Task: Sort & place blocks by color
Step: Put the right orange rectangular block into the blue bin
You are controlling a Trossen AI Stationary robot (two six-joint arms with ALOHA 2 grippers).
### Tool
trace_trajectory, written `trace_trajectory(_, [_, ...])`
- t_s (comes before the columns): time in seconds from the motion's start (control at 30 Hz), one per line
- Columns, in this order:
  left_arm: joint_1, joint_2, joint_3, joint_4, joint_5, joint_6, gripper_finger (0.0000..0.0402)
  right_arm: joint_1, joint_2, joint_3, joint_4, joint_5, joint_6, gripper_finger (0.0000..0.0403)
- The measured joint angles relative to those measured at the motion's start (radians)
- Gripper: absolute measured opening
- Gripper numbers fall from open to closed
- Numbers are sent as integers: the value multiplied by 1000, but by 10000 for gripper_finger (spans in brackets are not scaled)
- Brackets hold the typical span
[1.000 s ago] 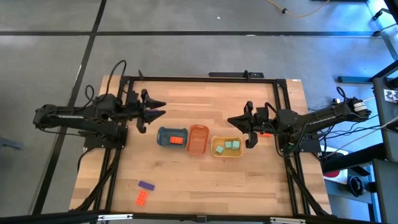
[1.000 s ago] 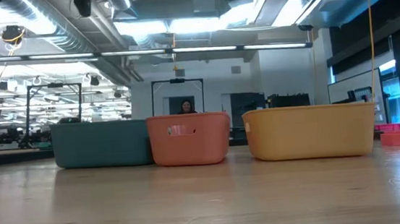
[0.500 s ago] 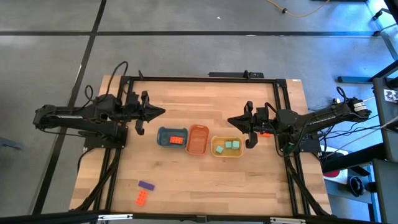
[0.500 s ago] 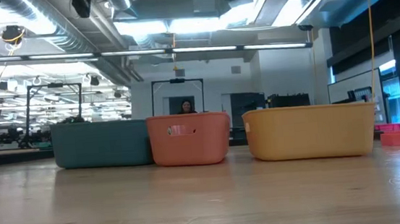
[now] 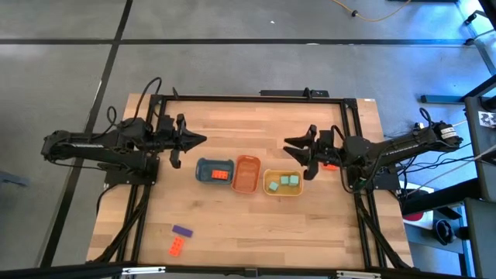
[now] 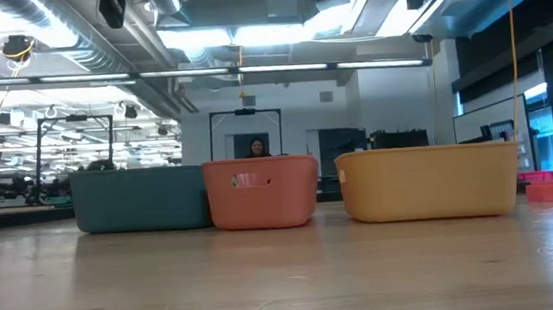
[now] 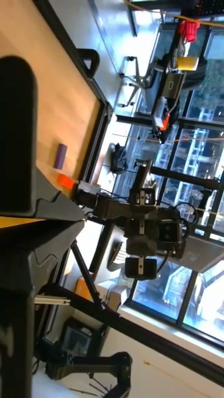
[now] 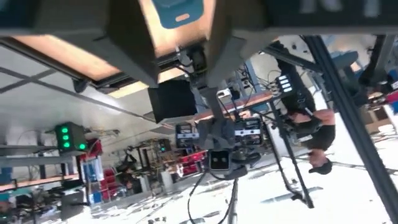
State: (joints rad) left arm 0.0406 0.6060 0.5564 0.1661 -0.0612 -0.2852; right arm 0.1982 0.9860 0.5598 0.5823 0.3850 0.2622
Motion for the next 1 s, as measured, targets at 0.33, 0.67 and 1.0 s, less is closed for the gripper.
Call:
trace_trajectory(0.33, [0,0,0,-1,-5,0,0,-19,0,231,-559,32,23,285])
trace_trajectory(0.67, [0,0,0,-1,-8,-1,0,-98,7,411,-1010,-81,166,283])
trace_trajectory(1.0, [0,0,0,0,-8,3,0,-337,161,606,-1779,-486,326,283])
